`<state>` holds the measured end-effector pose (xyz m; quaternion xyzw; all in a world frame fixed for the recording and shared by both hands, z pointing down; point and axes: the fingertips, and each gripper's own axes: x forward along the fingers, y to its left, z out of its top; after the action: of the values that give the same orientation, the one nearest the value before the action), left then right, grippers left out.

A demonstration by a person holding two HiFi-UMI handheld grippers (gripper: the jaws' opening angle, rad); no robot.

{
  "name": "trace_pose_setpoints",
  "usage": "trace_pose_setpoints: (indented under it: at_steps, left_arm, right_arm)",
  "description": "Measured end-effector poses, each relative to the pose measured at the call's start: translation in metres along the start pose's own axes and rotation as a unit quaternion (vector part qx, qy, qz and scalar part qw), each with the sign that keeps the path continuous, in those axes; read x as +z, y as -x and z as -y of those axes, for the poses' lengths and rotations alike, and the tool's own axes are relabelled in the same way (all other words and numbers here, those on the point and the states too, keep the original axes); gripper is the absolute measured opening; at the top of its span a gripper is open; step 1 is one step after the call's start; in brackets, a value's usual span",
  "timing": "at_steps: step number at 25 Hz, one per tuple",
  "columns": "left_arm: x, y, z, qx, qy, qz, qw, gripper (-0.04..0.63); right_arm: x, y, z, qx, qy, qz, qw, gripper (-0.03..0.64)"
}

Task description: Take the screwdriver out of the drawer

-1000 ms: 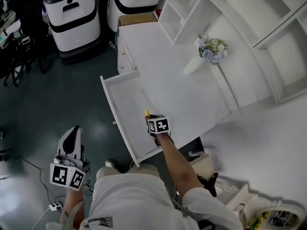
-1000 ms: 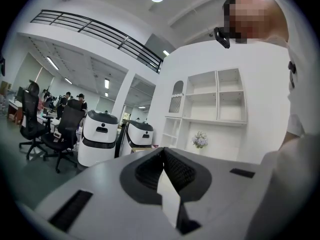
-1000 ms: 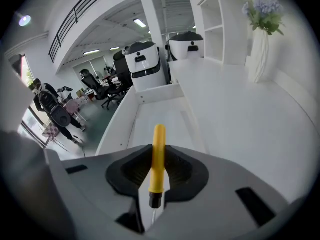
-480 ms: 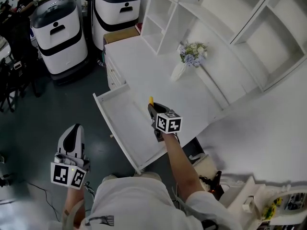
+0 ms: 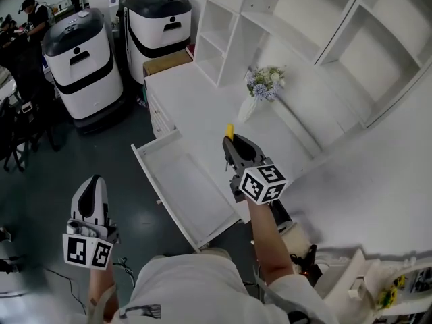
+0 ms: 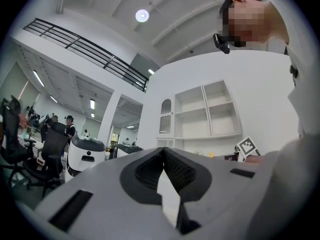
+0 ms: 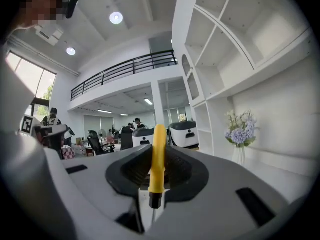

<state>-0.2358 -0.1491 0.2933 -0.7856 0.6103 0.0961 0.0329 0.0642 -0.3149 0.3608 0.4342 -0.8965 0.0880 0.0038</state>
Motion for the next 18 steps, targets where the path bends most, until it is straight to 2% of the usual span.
trace_pose_setpoints:
  at_steps: [11, 18]
  left_arm:
    - [0.032, 0.001, -0.004, 0.017, -0.025, 0.025, 0.9992, 0.015]
    - [0.047, 0.012, -0.008, 0.039, -0.034, 0.04, 0.9979, 0.015]
  right_arm:
    - [0.093, 0.077, -0.018, -0.002, 0.048, 0.127, 0.991, 0.087]
    - [0.111, 0.118, -0.026, -0.041, 0.112, 0.147, 0.982, 0.087]
